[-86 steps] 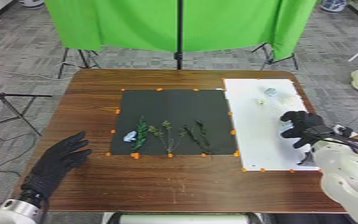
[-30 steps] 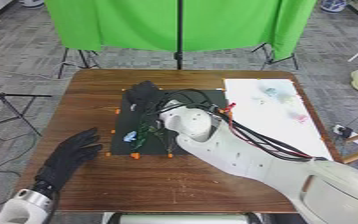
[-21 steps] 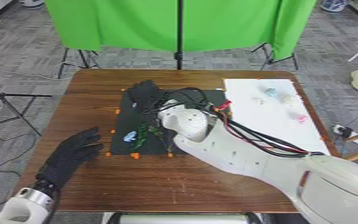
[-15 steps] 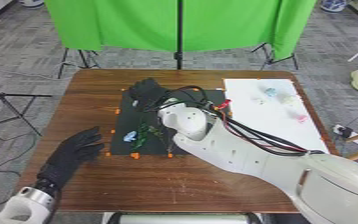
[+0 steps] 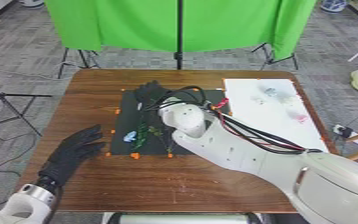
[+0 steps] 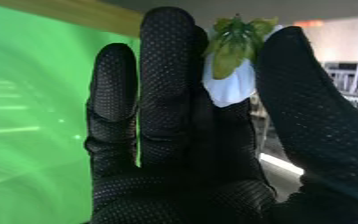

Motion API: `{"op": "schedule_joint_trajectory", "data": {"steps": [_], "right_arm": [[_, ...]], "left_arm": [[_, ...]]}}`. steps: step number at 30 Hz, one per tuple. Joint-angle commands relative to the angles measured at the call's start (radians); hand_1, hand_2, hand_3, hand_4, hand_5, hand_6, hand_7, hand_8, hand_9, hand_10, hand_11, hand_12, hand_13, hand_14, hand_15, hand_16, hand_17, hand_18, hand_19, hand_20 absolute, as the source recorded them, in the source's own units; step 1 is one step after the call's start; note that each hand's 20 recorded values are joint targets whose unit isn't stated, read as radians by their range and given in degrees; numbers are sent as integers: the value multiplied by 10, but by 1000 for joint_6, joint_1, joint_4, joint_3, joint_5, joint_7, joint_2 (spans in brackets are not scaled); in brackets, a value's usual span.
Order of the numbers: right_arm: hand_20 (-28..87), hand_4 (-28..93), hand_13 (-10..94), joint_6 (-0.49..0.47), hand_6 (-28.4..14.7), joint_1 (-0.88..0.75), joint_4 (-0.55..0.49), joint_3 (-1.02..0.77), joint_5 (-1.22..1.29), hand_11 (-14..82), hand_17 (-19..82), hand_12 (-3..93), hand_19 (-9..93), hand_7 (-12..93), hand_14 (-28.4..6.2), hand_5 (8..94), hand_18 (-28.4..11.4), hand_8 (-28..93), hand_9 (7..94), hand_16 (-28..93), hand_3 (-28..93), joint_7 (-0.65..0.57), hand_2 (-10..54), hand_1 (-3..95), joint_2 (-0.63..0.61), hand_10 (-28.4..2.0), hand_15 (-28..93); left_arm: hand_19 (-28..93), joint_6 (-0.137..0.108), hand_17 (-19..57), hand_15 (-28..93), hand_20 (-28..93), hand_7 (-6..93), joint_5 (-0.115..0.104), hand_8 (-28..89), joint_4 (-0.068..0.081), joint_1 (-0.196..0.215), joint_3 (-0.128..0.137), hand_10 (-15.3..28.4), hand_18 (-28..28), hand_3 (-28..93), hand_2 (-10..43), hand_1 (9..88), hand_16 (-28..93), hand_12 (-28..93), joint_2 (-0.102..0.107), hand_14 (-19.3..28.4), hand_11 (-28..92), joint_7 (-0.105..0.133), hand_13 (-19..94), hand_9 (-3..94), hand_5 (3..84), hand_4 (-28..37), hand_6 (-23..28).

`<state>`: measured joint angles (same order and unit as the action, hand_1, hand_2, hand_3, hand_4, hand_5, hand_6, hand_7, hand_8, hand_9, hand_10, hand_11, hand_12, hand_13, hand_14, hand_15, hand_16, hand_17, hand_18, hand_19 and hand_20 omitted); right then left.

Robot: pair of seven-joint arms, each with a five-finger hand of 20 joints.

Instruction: Arrange flowers

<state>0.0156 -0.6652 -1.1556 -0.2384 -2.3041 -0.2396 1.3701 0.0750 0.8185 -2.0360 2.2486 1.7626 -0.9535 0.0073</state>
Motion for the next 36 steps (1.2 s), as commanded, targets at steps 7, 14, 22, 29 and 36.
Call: {"op": "schedule_joint_trajectory", "data": {"steps": [7, 14, 22, 29, 36], "right_arm": [[341, -283, 672, 46, -9, 10, -7, -1, 11, 367, 295, 188, 751, 325, -16, 506, -131, -216, 569, 186, 853, -17, -95, 328, 2, -90, 515], [341, -283, 648, 17, -17, 13, -18, 0, 12, 371, 286, 188, 751, 325, -21, 480, -133, -213, 538, 169, 808, -26, -95, 324, -2, -91, 534], [342, -283, 639, 17, -22, -1, -32, -31, 22, 371, 278, 187, 751, 320, -24, 471, -135, -211, 527, 160, 812, -14, -95, 302, -9, -94, 543], [348, -283, 617, 34, -32, -16, -103, -83, 14, 371, 266, 186, 758, 312, -32, 433, -143, -205, 489, 156, 826, 14, -88, 258, -43, -100, 558], [355, -281, 573, -101, -28, -18, -180, -136, -45, 366, 252, 182, 757, 313, -34, 409, -148, -201, 456, 143, 925, -7, -64, 298, -110, -97, 567]], "left_arm": [[523, 14, -115, 465, 34, 172, 5, -104, 11, -1, -4, 113, 208, 696, 3, 241, -43, 143, 3, 135, 220, -17, 214, 261, 308, -283, 51], [523, 16, -115, 464, 33, 171, 6, -104, 13, -4, -6, 114, 208, 696, 4, 241, -44, 143, 3, 135, 220, -12, 214, 260, 308, -283, 51], [524, 13, -115, 465, 33, 171, 6, -104, 9, 7, 1, 114, 208, 697, 3, 241, -43, 143, -6, 135, 220, -13, 214, 260, 308, -283, 51], [524, 11, -115, 465, 33, 171, 6, -104, 5, 23, 9, 114, 208, 697, 3, 241, -43, 142, -20, 135, 219, -9, 214, 260, 308, -283, 51], [524, 15, -115, 465, 33, 171, 8, -104, 0, 43, 20, 114, 209, 696, 4, 241, -44, 143, -37, 135, 219, -5, 214, 260, 308, -283, 51]]}}
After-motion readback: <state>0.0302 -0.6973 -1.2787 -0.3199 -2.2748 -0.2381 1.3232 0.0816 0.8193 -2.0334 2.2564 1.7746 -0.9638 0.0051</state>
